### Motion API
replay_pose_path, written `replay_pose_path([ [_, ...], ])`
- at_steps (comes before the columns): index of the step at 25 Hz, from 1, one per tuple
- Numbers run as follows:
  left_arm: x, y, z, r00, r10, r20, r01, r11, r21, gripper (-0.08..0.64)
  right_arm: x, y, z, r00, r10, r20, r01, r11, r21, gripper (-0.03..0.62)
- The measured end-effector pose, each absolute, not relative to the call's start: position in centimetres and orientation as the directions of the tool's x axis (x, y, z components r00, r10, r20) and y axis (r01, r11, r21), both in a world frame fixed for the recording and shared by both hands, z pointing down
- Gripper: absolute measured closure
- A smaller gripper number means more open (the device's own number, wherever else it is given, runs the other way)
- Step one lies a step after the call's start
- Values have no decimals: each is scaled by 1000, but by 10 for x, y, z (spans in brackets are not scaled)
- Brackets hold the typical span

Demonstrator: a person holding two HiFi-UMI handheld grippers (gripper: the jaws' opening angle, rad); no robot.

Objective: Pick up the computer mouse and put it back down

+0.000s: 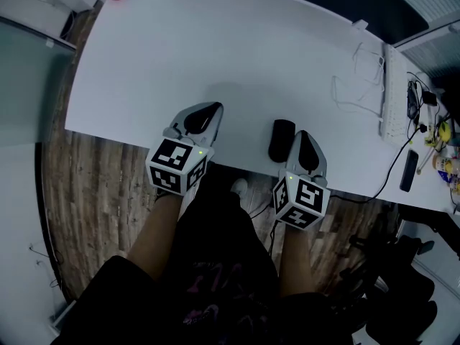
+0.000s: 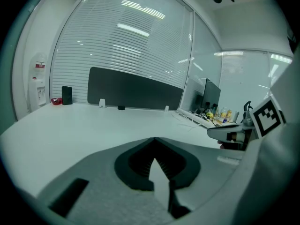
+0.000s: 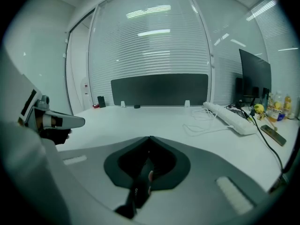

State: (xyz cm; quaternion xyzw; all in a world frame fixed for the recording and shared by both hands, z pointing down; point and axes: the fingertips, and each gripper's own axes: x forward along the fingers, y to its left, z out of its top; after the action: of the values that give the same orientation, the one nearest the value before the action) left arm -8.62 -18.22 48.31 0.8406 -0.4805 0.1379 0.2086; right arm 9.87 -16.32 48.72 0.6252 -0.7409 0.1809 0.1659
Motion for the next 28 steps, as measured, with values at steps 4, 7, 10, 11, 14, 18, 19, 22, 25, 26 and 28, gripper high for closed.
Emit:
replay_pose_path([
  [4,-86,-180,474,497,-759,420,-867,-452,209,560,99,-162,477,-174,-875,452,-985,163,-64,586],
  [7,-83,-179,464,496,-766,408,-868,-454,202,560,101,-161,468,-188,-881,434,-982,169,-83,586],
  [10,-80,-179,452,496,-774,394,-868,-459,191,560,103,-162,456,-201,-888,413,-980,179,-93,586],
  [11,-80,-179,448,495,-778,387,-868,-460,187,560,103,-163,451,-206,-891,404,-979,183,-95,586],
  [14,-80,-178,436,492,-789,368,-870,-461,176,560,104,-164,438,-219,-900,376,-976,195,-100,586],
  [18,-79,-175,421,489,-800,348,-872,-462,163,560,106,-162,423,-233,-909,347,-972,211,-100,586],
  [19,-78,-173,418,488,-802,343,-872,-463,159,560,106,-161,419,-237,-910,340,-971,215,-102,586],
  [22,-78,-170,408,485,-811,326,-874,-464,145,560,106,-157,410,-251,-913,322,-968,229,-106,586],
  [25,-81,-168,396,479,-823,304,-877,-460,134,560,106,-154,399,-264,-915,304,-964,244,-102,586],
  [26,-82,-168,391,477,-828,296,-879,-459,130,560,106,-153,396,-269,-916,297,-963,250,-102,587],
  [28,-82,-166,382,474,-835,280,-880,-458,122,560,106,-152,387,-280,-919,279,-960,261,-104,586],
])
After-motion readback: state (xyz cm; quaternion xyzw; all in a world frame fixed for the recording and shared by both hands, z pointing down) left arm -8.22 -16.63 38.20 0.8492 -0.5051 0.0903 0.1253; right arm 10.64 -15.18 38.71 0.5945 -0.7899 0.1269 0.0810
